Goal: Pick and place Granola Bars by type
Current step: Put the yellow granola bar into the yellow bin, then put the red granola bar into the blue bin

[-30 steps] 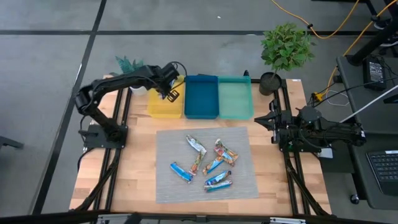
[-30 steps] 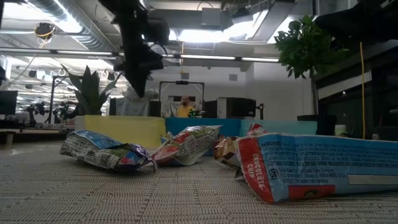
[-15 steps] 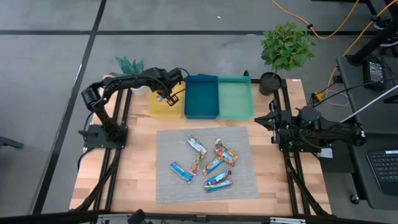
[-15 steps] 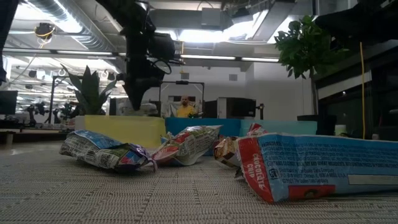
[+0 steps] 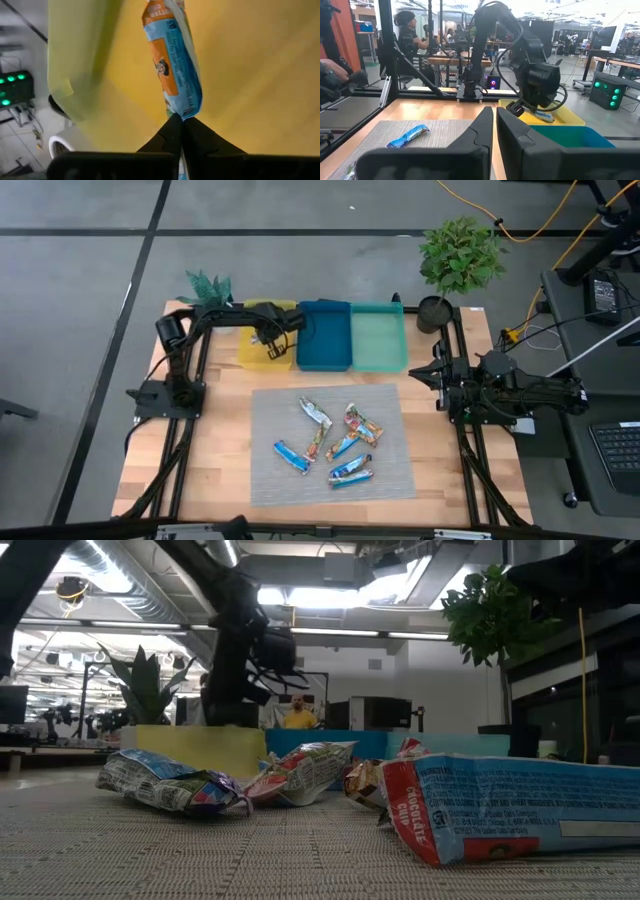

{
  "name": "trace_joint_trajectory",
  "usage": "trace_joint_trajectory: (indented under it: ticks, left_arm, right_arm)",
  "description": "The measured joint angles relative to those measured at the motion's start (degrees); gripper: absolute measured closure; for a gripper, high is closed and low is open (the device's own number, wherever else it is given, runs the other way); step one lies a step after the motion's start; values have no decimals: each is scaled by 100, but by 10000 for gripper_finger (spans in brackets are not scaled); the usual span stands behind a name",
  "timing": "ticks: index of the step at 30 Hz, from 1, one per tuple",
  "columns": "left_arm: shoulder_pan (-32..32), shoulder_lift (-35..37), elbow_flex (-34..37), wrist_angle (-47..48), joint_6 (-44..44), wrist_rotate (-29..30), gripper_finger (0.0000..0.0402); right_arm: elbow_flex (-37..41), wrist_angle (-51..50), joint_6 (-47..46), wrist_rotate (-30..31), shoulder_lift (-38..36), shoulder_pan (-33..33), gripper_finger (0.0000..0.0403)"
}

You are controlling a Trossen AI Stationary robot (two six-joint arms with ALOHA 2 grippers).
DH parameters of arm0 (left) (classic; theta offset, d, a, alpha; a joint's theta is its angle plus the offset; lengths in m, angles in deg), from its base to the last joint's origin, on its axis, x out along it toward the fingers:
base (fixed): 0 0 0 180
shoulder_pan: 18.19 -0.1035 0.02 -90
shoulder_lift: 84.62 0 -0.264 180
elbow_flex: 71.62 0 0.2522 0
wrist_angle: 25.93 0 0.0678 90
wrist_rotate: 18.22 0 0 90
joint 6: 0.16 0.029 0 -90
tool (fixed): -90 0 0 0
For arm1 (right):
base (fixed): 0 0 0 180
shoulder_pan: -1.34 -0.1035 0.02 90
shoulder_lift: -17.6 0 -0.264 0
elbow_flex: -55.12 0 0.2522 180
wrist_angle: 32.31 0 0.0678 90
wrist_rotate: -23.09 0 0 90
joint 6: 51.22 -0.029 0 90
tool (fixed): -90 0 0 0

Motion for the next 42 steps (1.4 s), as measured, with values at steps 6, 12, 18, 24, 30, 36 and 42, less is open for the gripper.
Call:
trace_joint_trajectory:
  ticks: [6, 12, 18, 24, 30, 36, 42]
  left_arm:
    - [81, -153, 2, -3, 5, 2, 398]
    - [103, -131, 2, -4, 5, 67, 367]
    - [147, -129, -2, 14, 68, -129, 306]
    - [383, -114, -371, 481, 21, 239, 255]
    - [581, 256, -1067, 666, 44, 508, 245]
    - [792, 925, -1570, 565, -360, 431, 245]
    - [1049, 1726, -1596, 393, -469, -159, 245]
  right_arm:
    - [0, 0, -2, 0, 0, 1, 375]
    - [0, 0, -2, 0, 0, -1, 375]
    - [0, 0, -2, 0, 0, 1, 375]
    - [0, 0, -2, 1, 0, 1, 375]
    - [0, 0, 3, 2, 0, -1, 375]
    - [-1, 1, 7, 1, 0, 0, 375]
    - [-2, 2, 3, 0, 0, 0, 375]
